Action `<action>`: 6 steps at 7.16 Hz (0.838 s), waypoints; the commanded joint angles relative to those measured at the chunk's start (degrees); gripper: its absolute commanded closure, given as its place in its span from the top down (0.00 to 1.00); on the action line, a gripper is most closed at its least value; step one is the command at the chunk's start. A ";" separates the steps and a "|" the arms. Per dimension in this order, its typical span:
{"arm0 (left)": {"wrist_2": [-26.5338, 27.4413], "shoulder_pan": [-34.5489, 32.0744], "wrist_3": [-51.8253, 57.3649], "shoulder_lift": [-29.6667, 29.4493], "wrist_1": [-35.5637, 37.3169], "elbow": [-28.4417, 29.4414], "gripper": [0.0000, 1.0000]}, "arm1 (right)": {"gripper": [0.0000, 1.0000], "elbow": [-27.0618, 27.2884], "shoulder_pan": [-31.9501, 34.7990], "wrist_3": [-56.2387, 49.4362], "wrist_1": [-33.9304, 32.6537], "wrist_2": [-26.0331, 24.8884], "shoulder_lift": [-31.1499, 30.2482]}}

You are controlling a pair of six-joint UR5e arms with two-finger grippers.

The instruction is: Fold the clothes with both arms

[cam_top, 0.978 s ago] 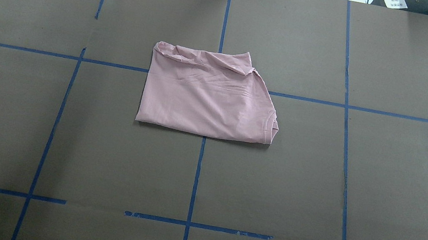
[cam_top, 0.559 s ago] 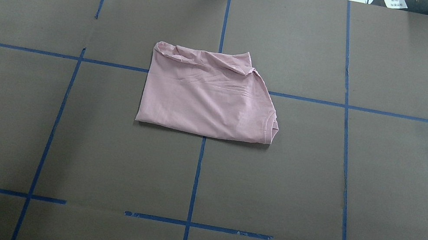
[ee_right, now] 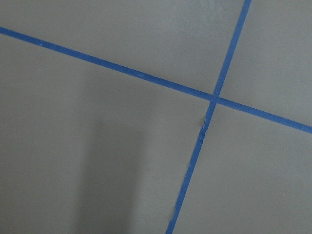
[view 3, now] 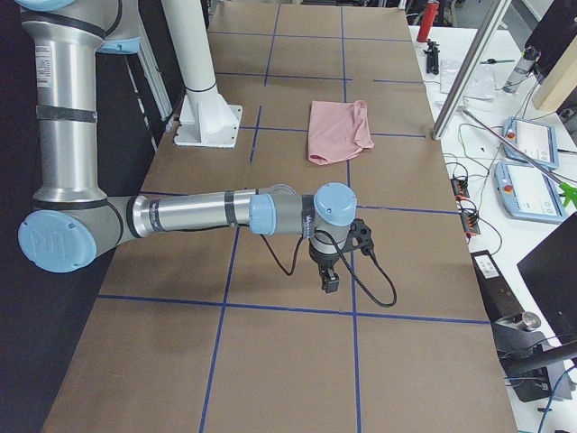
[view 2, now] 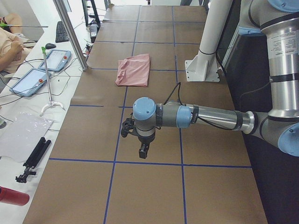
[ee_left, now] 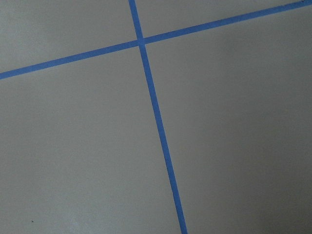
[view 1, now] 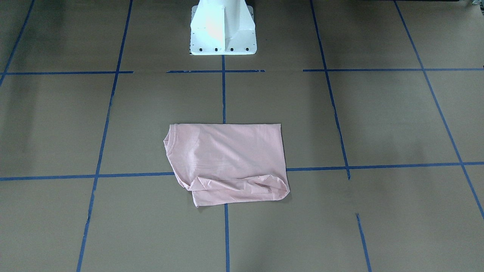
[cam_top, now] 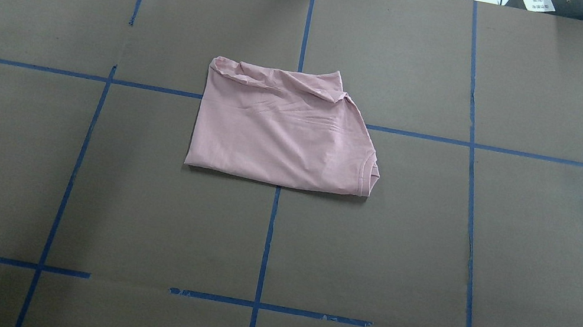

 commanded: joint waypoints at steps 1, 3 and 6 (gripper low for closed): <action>0.00 -0.09 0.00 0.14 0.12 -0.78 1.00 | 1.00 0.06 -0.06 0.09 0.00 0.33 -0.36; -0.09 -0.17 0.00 0.94 -0.05 -1.23 1.00 | 1.00 0.06 -0.06 0.09 -0.09 0.51 -0.45; -0.09 -0.18 -0.18 1.99 0.12 -3.43 1.00 | 1.00 0.06 -0.06 0.09 -0.09 0.68 -0.54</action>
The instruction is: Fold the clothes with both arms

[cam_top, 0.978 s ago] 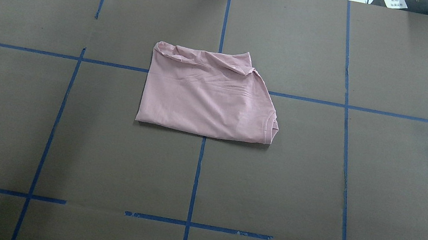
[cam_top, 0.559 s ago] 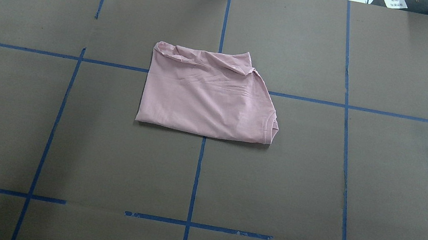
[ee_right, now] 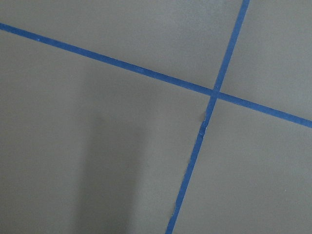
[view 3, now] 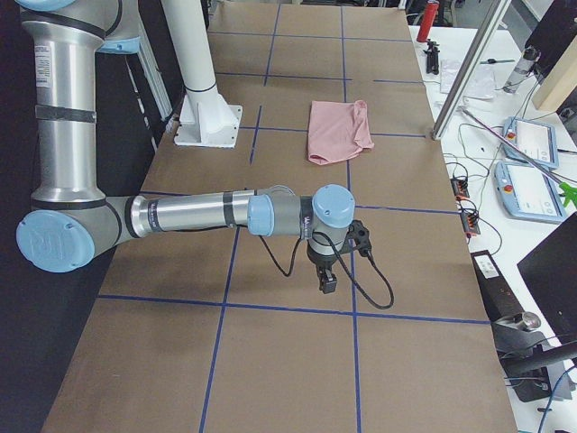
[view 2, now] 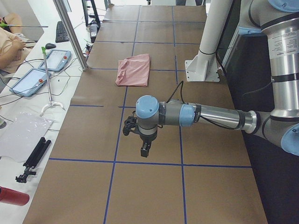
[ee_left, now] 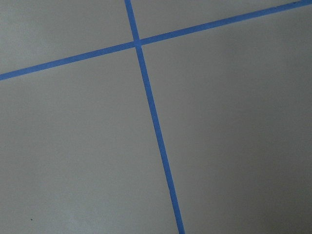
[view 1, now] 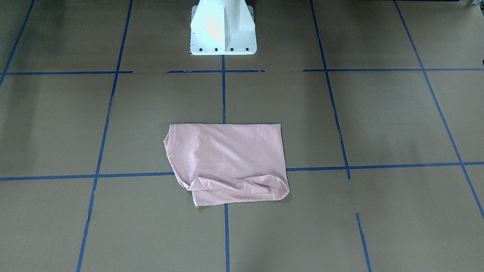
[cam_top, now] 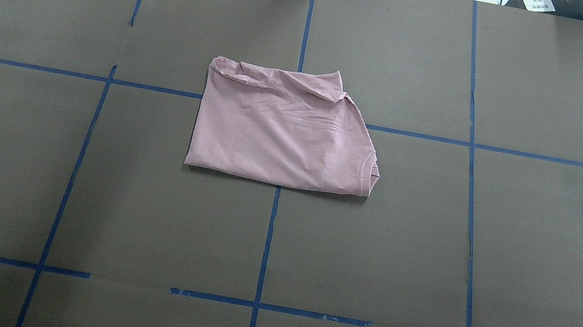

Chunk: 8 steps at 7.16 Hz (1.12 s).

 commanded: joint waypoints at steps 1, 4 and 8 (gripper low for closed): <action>0.00 0.00 -0.07 0.31 0.05 -0.72 1.00 | 1.00 0.00 -0.09 0.00 0.09 0.09 0.03; 0.00 -0.09 0.02 0.31 0.05 -1.95 1.00 | 1.00 -0.09 -0.09 0.09 0.00 0.09 -0.05; -0.09 -0.09 0.02 2.08 -0.22 -4.15 1.00 | 1.00 0.18 -0.70 2.02 0.35 0.09 -0.41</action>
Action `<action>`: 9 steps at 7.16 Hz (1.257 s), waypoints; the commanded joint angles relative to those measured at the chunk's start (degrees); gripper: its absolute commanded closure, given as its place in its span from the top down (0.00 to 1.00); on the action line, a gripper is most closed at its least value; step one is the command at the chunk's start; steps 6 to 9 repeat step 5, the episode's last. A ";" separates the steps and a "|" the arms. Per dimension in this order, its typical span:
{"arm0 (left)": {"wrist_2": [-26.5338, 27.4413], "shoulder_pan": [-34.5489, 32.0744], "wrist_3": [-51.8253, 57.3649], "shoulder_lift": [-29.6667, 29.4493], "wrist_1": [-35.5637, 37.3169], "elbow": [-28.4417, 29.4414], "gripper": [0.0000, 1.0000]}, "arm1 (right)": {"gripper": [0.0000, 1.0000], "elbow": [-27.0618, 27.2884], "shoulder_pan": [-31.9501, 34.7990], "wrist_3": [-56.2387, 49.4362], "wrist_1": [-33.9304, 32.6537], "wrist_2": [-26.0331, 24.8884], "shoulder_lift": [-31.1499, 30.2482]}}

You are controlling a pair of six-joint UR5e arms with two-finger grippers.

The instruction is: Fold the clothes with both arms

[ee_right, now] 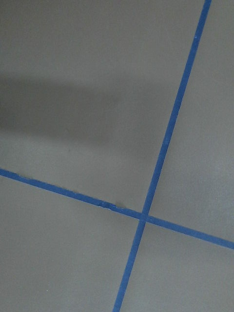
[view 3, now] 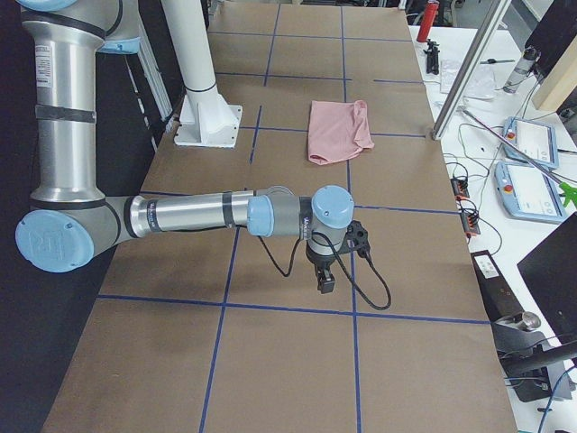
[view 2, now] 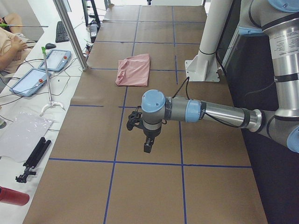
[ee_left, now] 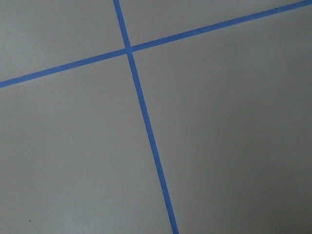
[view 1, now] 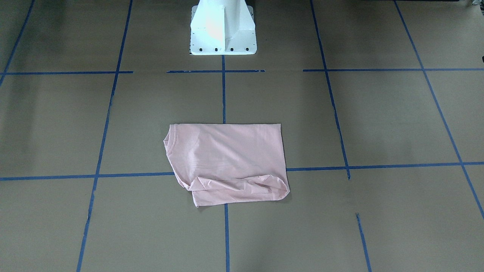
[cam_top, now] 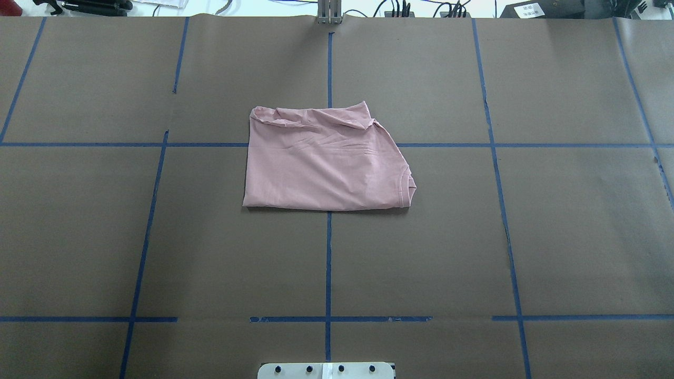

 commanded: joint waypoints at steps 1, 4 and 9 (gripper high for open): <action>-2.07 -0.20 -0.15 -1.12 0.47 -0.89 1.00 | 1.00 -0.03 -0.08 0.32 0.12 -0.53 0.06; -5.96 -4.82 0.02 -4.45 0.13 6.72 1.00 | 1.00 0.06 -0.08 0.49 0.04 -0.01 -0.03; -5.79 -8.34 0.02 -7.16 0.04 11.36 1.00 | 1.00 -0.03 -0.08 0.49 0.04 -0.01 -0.03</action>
